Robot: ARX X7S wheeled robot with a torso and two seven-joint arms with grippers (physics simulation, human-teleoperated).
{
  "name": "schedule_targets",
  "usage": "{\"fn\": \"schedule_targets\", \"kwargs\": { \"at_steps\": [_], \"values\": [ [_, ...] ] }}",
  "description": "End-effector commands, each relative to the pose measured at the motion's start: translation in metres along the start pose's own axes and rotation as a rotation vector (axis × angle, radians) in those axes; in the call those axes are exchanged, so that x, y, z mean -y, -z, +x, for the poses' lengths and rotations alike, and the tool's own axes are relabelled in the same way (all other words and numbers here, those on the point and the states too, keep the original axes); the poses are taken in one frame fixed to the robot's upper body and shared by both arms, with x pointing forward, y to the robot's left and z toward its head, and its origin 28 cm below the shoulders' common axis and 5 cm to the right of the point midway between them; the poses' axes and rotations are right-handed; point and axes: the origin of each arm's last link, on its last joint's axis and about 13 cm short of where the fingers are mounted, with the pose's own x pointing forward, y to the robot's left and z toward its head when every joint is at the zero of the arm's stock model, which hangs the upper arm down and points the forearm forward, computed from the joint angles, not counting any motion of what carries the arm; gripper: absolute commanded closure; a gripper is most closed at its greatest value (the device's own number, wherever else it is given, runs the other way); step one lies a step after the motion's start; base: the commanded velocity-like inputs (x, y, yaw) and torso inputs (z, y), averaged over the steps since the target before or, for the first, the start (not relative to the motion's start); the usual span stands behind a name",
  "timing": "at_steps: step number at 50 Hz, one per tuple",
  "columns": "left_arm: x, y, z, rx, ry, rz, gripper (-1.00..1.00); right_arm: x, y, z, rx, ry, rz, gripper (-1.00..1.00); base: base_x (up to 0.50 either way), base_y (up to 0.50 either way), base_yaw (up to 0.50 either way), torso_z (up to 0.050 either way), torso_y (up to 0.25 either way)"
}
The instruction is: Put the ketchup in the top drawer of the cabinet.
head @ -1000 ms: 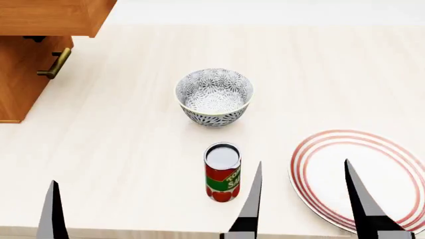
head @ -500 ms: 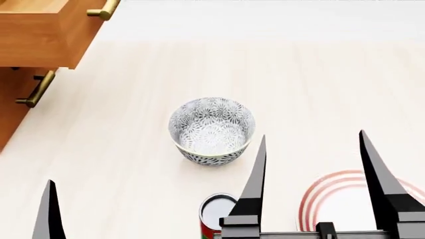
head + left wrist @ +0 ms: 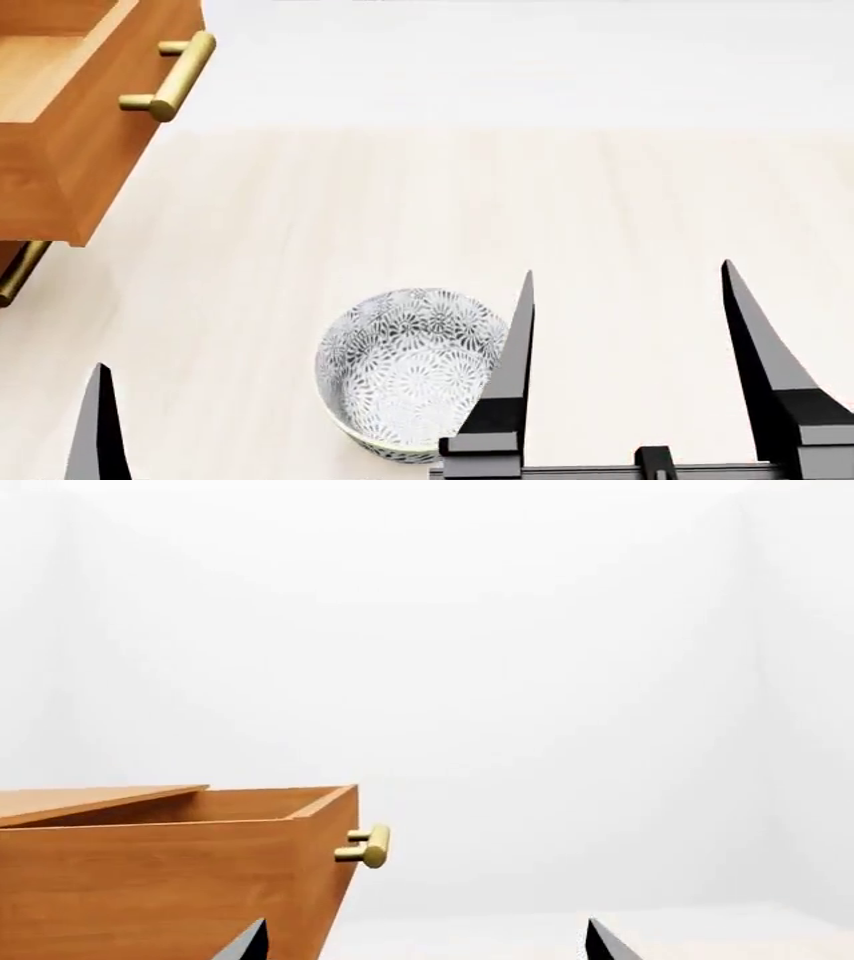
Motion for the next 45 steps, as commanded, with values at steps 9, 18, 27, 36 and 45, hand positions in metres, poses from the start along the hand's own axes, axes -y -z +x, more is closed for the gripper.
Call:
{"fn": "schedule_targets", "kwargs": {
  "at_steps": [9,18,27,36,45],
  "values": [
    [0.0011,0.0002,-0.0009,-0.001,0.003,0.001,-1.00,0.0005,0.0024,-0.0023,-0.012,0.005,0.012,-1.00,0.00,0.39,0.00,0.000,0.000],
    [0.0010,0.0001,-0.0011,-0.001,0.004,0.001,-1.00,0.0002,0.0034,-0.0024,-0.015,0.005,0.014,-1.00,0.00,0.50,0.00,0.000,0.000],
    [0.0009,0.0003,-0.0007,-0.001,0.005,0.000,-1.00,0.0008,0.0026,-0.0025,-0.012,0.008,0.012,-1.00,0.00,0.50,0.00,0.000,0.000],
    [0.0014,0.0008,-0.0009,-0.001,0.004,0.003,-1.00,0.0005,0.0033,-0.0021,-0.013,0.007,0.011,-1.00,0.00,0.50,0.00,0.000,0.000],
    [0.0015,0.0015,-0.0010,-0.001,0.006,0.003,-1.00,0.0001,0.0040,-0.0028,-0.007,0.003,0.011,-1.00,0.00,0.50,0.00,0.000,0.000]
  ]
}}
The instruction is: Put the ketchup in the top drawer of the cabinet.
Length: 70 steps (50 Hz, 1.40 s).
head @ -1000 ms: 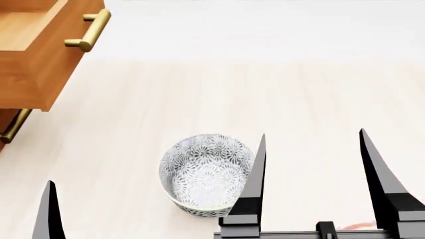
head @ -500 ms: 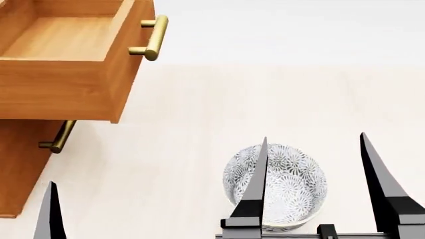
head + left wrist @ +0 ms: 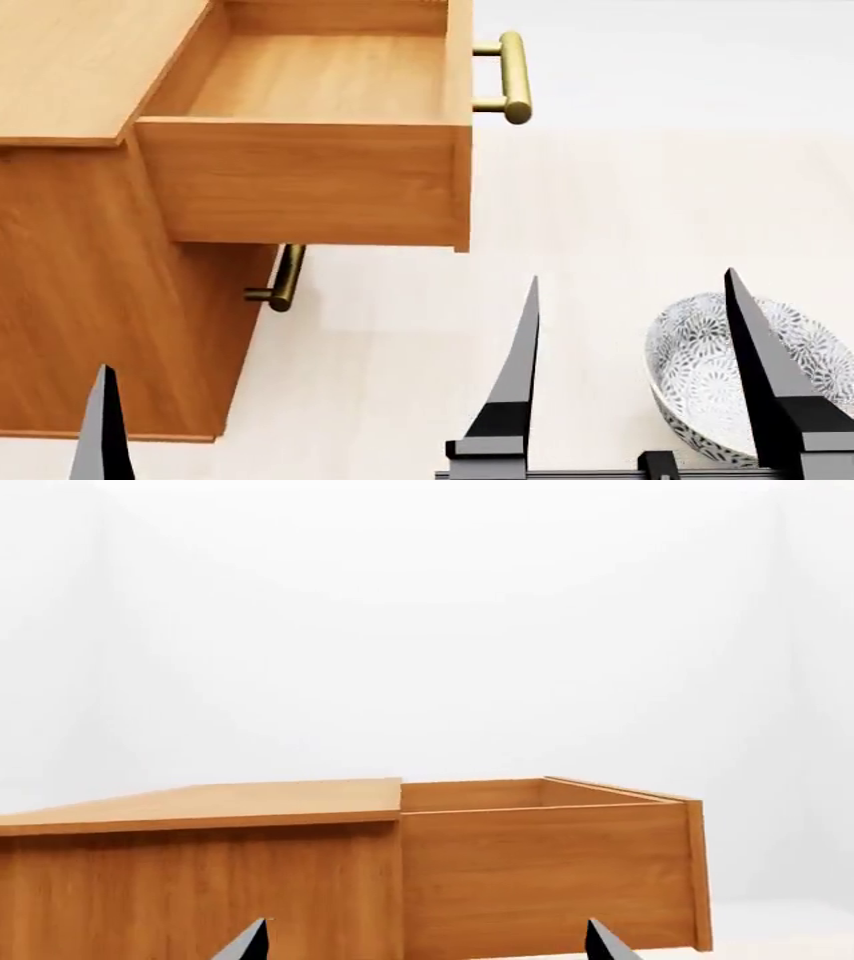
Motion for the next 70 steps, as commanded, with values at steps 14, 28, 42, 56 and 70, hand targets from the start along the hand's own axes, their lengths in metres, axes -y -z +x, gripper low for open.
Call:
{"fn": "schedule_targets", "kwargs": {
  "at_steps": [14,28,42,56,70],
  "values": [
    [0.000,0.000,0.000,-0.001,0.001,0.001,-1.00,0.000,0.000,0.000,0.001,-0.008,0.010,-1.00,0.00,0.00,0.00,0.000,0.000],
    [0.000,0.001,0.000,-0.002,0.000,0.002,-1.00,0.004,-0.004,0.007,0.002,-0.011,0.005,-1.00,0.00,0.00,0.00,0.000,0.000],
    [0.000,0.002,0.000,-0.007,-0.001,0.002,-1.00,0.031,0.004,0.013,-0.061,0.083,-0.043,-1.00,0.00,0.00,0.00,0.000,0.000],
    [0.001,0.006,0.001,-0.018,-0.003,0.001,-1.00,0.055,0.009,0.009,-0.135,0.113,-0.047,-1.00,0.00,0.00,0.00,0.000,0.000],
    [0.001,0.010,0.002,-0.030,-0.004,0.002,-1.00,0.082,0.029,-0.008,-0.200,0.066,0.018,-1.00,0.00,0.00,0.00,0.000,0.000]
  ]
}}
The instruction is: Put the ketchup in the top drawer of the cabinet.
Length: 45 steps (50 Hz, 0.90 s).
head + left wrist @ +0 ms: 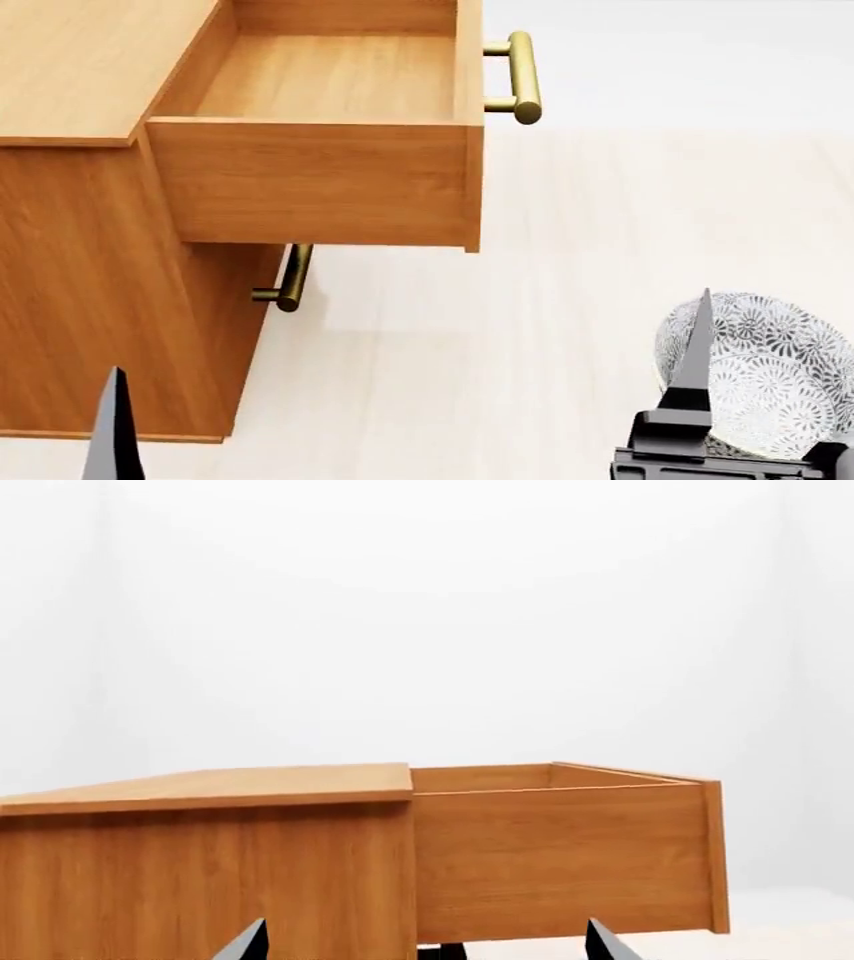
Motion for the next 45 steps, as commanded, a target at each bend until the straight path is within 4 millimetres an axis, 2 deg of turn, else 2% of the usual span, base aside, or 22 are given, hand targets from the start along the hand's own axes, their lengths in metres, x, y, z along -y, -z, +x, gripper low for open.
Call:
{"fn": "schedule_targets", "kwargs": {
  "at_steps": [1,12,25,45],
  "values": [
    [0.001,0.003,0.001,-0.008,0.000,0.002,-1.00,0.020,0.013,-0.008,-0.044,-0.026,0.020,-1.00,0.00,0.00,0.00,0.000,0.000],
    [0.002,0.006,0.002,-0.021,0.003,0.001,-1.00,0.035,0.035,-0.021,-0.136,-0.088,-0.024,-1.00,0.00,0.00,0.00,0.000,0.000],
    [0.003,0.009,0.003,-0.036,0.003,0.002,-1.00,0.050,0.044,-0.042,-0.152,-0.160,0.020,-1.00,0.00,0.00,0.00,0.000,0.000],
    [0.004,0.013,0.005,-0.050,0.001,0.014,-1.00,0.081,0.064,-0.057,-0.202,-0.056,0.039,-1.00,0.00,0.00,0.00,0.000,0.000]
  ]
}}
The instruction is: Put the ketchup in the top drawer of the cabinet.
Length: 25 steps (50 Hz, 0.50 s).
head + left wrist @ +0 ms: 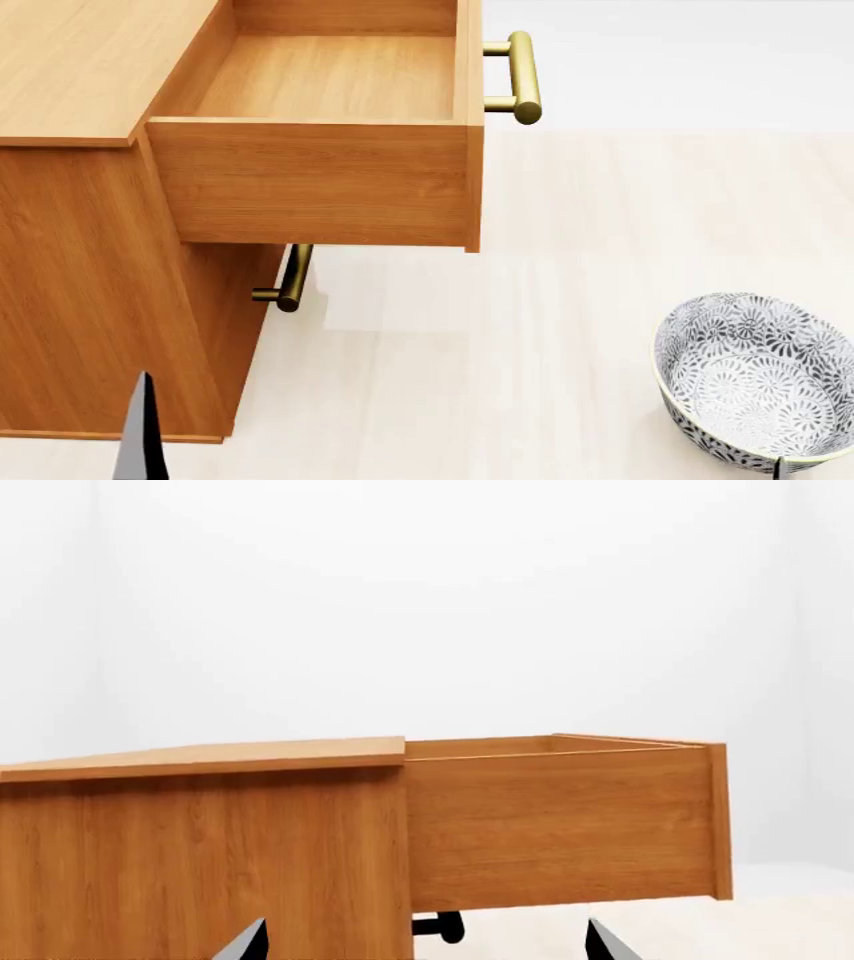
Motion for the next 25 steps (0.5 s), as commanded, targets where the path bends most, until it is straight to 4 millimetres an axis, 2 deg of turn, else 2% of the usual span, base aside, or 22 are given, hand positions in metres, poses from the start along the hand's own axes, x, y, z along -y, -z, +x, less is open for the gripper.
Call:
{"fn": "schedule_targets", "kwargs": {
  "at_steps": [1,11,25],
  "values": [
    [0.000,0.002,0.001,-0.008,-0.002,0.005,-1.00,0.017,0.012,-0.008,-0.022,0.041,0.016,-1.00,0.00,0.00,0.00,0.000,0.000],
    [0.000,0.002,0.002,-0.011,-0.005,0.008,-1.00,0.026,0.023,-0.012,-0.071,0.073,0.013,-1.00,0.00,0.00,0.00,0.000,0.000],
    [0.000,0.003,0.002,-0.014,-0.005,0.008,-1.00,0.026,0.029,-0.023,-0.041,0.068,0.073,-1.00,0.00,0.00,0.00,0.000,0.000]
  ]
}}
